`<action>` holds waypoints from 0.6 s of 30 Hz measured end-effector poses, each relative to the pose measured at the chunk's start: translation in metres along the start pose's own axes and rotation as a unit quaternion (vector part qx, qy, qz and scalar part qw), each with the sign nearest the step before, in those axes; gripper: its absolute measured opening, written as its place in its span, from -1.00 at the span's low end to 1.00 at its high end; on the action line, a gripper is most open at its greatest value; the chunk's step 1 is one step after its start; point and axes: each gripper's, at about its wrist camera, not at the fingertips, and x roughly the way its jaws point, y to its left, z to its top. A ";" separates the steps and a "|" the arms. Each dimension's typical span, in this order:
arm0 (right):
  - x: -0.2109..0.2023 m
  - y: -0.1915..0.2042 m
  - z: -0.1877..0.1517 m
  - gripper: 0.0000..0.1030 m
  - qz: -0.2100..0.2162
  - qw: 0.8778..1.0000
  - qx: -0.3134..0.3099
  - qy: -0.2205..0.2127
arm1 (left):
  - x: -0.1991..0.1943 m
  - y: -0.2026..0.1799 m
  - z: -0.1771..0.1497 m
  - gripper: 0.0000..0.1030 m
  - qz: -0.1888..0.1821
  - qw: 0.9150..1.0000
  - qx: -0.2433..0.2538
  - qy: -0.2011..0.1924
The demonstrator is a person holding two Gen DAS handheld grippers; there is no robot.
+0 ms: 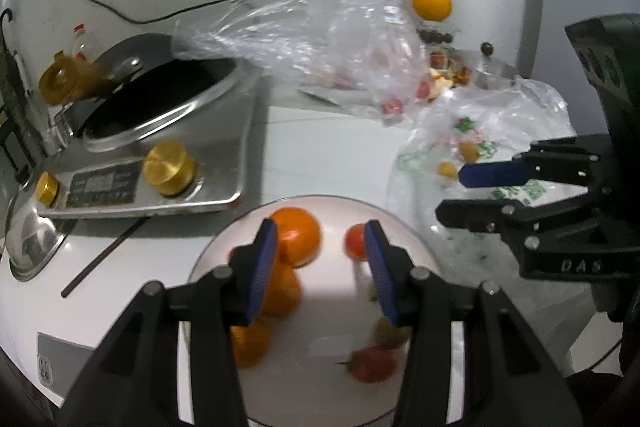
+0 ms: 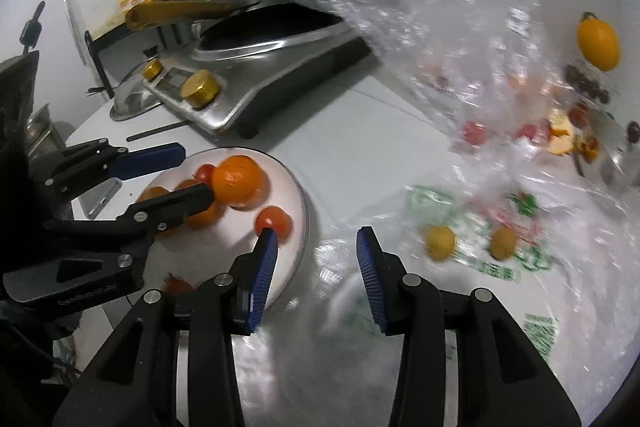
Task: Organize fruits
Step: 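Return both tools to the bag toward the small yellow fruits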
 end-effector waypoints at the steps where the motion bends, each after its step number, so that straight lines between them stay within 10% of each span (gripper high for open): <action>1: -0.003 -0.003 -0.002 -0.15 -0.002 1.000 0.003 -0.002 | -0.001 -0.005 0.001 -0.10 -0.003 1.000 0.003 0.000; 18: -0.044 -0.055 -0.033 -0.15 -0.029 0.998 0.041 -0.023 | -0.002 -0.077 0.011 -0.10 -0.034 0.999 0.040 0.005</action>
